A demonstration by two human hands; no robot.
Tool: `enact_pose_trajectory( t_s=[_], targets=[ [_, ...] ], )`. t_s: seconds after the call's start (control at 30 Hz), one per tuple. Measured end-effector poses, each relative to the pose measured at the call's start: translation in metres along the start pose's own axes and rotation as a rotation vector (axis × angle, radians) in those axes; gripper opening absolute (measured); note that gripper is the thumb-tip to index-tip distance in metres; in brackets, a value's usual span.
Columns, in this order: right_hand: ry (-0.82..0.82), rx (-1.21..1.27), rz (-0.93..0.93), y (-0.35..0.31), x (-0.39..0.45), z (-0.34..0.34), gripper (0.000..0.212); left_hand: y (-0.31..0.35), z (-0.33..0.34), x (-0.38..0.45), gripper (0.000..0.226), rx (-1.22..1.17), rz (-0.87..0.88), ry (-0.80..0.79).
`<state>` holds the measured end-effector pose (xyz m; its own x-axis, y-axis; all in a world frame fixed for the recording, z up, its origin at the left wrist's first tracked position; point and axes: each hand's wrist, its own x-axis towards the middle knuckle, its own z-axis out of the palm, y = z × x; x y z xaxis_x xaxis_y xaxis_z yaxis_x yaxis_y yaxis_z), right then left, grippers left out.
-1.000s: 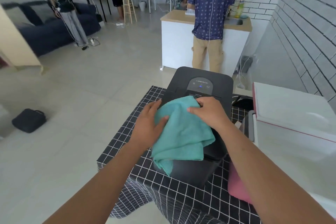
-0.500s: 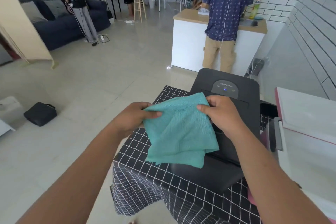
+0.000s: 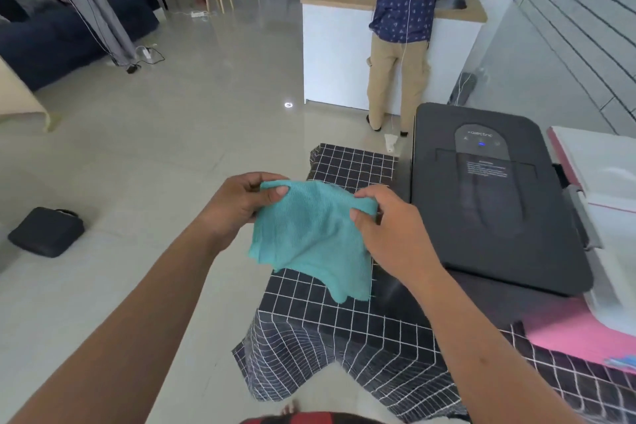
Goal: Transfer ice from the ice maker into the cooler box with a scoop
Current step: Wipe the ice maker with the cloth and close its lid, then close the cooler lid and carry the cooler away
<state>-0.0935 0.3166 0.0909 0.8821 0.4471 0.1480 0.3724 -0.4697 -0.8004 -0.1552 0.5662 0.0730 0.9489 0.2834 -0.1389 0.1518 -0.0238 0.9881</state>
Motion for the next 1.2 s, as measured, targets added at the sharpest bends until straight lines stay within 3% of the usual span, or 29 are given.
enact_pose_trajectory(
  t_s=[0.13,0.4,0.53,0.77,0.93,1.0,1.07,1.2],
  targets=[
    [-0.012,-0.122,0.068,0.022,-0.007,0.041,0.009,-0.034,-0.002,0.010,0.016,0.070,-0.098,-0.065],
    [-0.049,-0.324,0.278,0.079,-0.007,0.079,0.008,-0.112,0.005,0.030,0.011,0.049,-0.291,-0.196],
    [-0.100,-0.510,0.323,0.100,0.022,0.093,0.018,-0.143,0.015,0.064,0.012,0.106,-0.379,-0.165],
    [-0.089,-0.648,0.465,0.128,0.080,0.127,0.026,-0.173,0.045,0.134,0.012,0.219,-0.328,-0.028],
    [-0.118,-0.616,0.573,0.138,0.087,0.131,0.032,-0.172,0.049,0.156,0.039,0.540,-0.278,0.031],
    [-0.126,-0.579,0.565,0.132,0.089,0.128,0.029,-0.165,0.047,0.156,0.023,0.589,-0.253,0.003],
    [-0.108,-0.531,0.537,0.115,0.094,0.122,0.028,-0.152,0.046,0.156,0.015,0.581,-0.226,-0.045],
    [0.017,-0.451,0.346,0.067,0.111,0.091,0.032,-0.101,0.045,0.155,0.015,0.350,-0.224,-0.086]
  ],
)
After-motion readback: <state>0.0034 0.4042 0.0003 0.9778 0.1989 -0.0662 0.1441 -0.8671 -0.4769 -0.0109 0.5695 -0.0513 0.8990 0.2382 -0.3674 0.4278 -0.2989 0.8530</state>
